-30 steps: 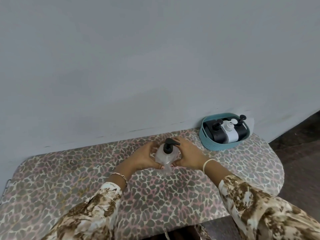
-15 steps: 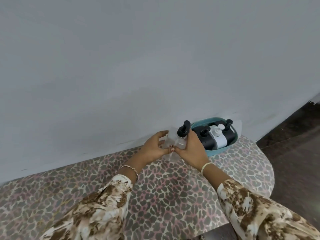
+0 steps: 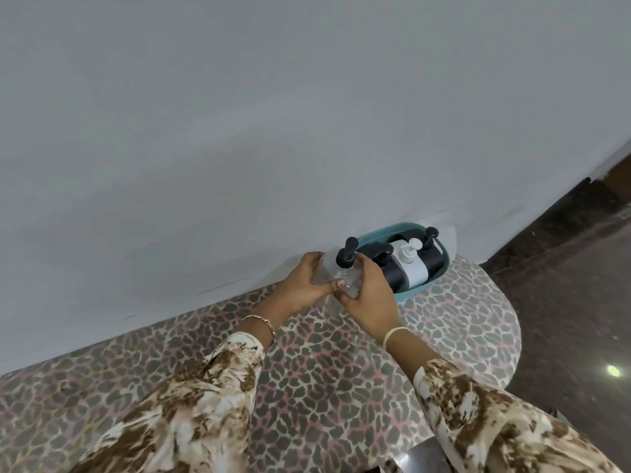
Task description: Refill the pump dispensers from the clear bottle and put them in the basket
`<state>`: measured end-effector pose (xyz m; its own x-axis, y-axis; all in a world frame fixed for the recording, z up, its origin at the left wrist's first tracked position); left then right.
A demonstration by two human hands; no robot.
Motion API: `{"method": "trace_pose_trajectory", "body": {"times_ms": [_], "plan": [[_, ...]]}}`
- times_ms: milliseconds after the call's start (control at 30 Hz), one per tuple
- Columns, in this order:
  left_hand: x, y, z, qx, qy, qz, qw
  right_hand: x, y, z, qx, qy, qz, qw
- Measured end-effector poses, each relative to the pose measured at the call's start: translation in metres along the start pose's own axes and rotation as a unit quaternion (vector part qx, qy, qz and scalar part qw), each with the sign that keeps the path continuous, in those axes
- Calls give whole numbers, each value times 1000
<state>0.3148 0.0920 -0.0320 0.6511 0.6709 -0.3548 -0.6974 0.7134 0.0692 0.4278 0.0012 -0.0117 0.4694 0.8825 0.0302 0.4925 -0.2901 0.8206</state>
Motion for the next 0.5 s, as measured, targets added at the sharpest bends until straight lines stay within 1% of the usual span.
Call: {"method": "trace_pose_trajectory", "body": {"times_ms": [167, 333, 433, 500], "plan": [[0, 5, -3, -15, 0, 14, 1000, 1, -4, -1, -13, 12, -6, 1000], [-6, 7, -3, 3, 4, 9, 1000, -6, -5, -4, -13, 4, -9, 1000], [-10, 8, -4, 2, 9, 8, 1000, -8, -5, -3, -16, 6, 14, 1000], [-17, 10, -2, 5, 1, 29, 1000, -14, -2, -8, -30, -4, 36, 999]]}}
Point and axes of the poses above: each hand's wrist, its own x-axis towards the middle knuckle, its own y-axis out of the back of the hand, z = x × y, the point moved 6 cm from there along x, towards the middle knuckle, and after that the axes turned 13 degrees about -x, right-handed, at the moved point
